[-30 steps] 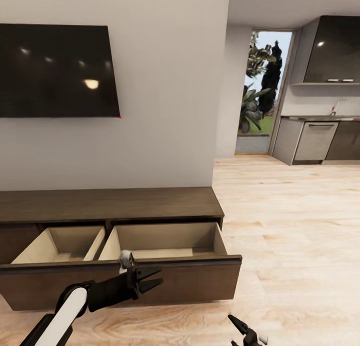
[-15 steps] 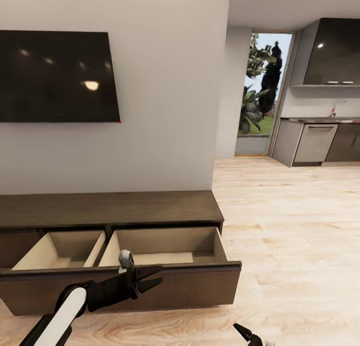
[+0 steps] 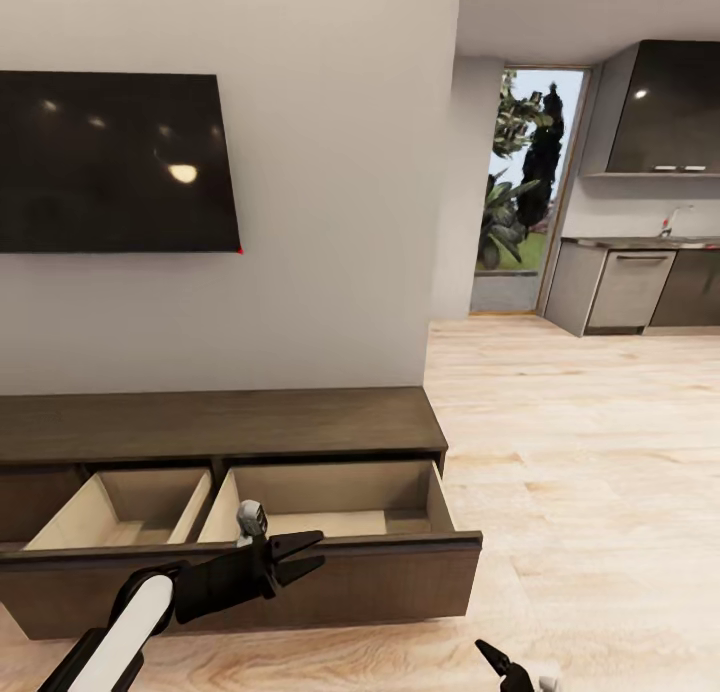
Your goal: Place each of the two pumpkins and all three candles from the living room inside a cabinet in the living room (use any cabinet), then make sure every cabinet is closed, and position the cauldron so it is next to a table in the living room.
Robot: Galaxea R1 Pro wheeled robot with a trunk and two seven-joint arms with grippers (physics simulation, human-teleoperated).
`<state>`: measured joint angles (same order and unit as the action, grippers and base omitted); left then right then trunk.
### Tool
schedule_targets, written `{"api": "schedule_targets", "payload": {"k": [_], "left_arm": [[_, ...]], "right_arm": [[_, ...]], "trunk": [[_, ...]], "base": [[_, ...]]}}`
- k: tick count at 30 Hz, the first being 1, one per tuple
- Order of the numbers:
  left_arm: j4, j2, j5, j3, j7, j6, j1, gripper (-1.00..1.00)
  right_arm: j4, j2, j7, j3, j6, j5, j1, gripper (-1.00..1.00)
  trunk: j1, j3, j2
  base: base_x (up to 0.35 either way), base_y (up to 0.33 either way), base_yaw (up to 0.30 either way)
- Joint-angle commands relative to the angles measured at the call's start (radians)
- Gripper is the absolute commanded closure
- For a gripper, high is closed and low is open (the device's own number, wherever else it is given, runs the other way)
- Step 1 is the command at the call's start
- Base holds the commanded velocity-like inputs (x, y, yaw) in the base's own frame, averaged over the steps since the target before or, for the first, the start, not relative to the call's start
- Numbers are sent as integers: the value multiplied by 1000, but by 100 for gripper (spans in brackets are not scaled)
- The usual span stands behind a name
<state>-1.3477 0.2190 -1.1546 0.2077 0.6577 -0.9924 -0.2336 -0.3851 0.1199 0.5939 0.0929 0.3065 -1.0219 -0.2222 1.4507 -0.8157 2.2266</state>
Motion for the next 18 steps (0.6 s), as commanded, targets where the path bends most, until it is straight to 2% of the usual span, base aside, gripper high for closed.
{"api": "schedule_targets", "payload": {"k": [1, 5, 9, 18], "left_arm": [[1, 1, -1, 1, 3, -3, 0, -100], [1, 1, -2, 1, 5, -3, 1, -100], [0, 0, -2, 1, 5, -3, 2, -100], [-1, 0, 1, 1, 3, -3, 2, -100]], "right_arm": [[1, 0, 2, 4, 7, -7, 0, -100], [1, 0, -1, 5, 4, -7, -1, -100], [1, 0, -3, 5, 2, -7, 0, -100], [2, 0, -5, 5, 0, -7, -1, -100]], "trunk": [[0, -1, 0], [0, -1, 0], [0, 0, 0], [0, 3, 0]], "base": [[0, 0, 0], [0, 0, 38], [-62, 0, 203], [-274, -55, 256]]}}
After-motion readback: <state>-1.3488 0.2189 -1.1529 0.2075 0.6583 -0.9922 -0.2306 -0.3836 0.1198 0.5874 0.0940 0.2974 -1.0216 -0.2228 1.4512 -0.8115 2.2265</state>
